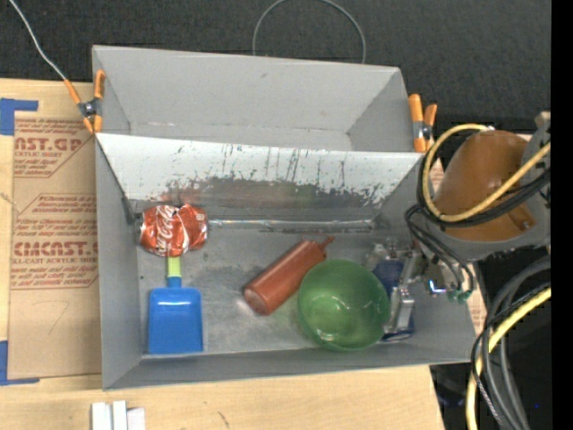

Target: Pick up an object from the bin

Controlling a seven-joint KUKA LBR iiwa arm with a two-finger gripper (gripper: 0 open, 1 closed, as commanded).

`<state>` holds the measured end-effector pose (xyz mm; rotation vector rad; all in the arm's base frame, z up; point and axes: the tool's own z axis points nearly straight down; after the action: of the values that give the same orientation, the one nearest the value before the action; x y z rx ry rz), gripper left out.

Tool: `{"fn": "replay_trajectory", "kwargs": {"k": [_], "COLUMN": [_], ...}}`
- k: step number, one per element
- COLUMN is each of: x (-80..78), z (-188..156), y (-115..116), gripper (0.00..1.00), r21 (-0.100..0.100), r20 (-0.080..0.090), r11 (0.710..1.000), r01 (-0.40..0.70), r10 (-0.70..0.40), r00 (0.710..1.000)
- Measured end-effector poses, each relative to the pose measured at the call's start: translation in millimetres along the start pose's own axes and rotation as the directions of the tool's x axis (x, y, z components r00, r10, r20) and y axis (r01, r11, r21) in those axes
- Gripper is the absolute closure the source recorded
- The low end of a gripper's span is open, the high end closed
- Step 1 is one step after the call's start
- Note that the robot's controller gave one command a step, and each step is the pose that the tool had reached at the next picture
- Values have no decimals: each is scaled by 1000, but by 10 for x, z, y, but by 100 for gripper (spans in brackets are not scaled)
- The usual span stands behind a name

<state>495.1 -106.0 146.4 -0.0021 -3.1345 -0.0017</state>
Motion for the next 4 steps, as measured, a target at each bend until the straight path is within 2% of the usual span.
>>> {"fn": "replay_trajectory", "kwargs": {"k": [1,2,3,4], "x": [-20,-579,-708,-125], "z": [-43,751,196,472], "y": [5,-53,49,-225], "gripper": [0,0,0,0], "r21": [1,-5,0,-1], "r20": [8,-4,14,-9], "r11": [1000,975,986,796], "r01": [2,-222,-166,-605], "r10": [-2,222,166,605], "r00": [1000,975,986,796]}}
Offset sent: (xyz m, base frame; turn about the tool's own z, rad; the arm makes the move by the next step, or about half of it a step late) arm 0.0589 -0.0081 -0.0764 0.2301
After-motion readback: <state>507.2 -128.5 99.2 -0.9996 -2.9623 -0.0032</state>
